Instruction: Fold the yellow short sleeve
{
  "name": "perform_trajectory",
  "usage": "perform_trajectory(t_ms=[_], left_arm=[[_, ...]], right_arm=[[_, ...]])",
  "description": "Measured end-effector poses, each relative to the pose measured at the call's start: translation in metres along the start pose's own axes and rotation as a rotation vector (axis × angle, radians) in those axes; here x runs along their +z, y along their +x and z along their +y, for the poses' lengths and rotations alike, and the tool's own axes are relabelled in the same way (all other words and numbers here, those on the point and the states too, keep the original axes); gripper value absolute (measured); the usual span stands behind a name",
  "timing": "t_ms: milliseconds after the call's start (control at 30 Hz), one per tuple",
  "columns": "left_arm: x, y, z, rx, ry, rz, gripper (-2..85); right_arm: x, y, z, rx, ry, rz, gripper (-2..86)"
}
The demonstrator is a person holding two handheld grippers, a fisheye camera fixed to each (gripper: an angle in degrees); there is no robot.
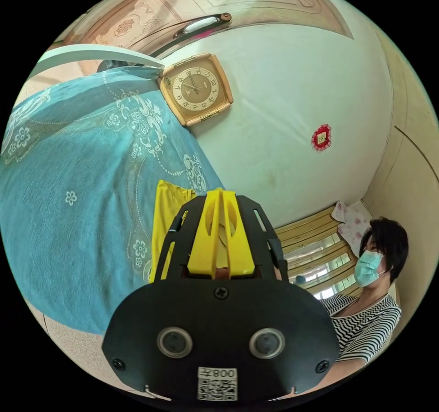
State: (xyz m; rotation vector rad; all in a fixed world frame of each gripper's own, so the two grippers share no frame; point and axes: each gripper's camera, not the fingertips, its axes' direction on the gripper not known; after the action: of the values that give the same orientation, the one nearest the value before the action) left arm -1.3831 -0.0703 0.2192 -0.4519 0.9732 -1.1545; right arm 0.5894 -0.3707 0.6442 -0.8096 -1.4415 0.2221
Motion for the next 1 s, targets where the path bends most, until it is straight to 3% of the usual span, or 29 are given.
perform_trajectory(t_ms=[533, 1000], left_arm=[[0.09, -0.038, -0.119, -0.033, -0.035, -0.105, 0.8], [0.144, -0.065, -0.18, -0.057, -0.044, -0.169, 0.8]], right_arm=[[0.065, 0.07, -0.165, 0.038, -0.05, 0.074, 2.0], [0.105, 0.123, -0.245, 0.067, -0.08, 0.111, 1.8]])
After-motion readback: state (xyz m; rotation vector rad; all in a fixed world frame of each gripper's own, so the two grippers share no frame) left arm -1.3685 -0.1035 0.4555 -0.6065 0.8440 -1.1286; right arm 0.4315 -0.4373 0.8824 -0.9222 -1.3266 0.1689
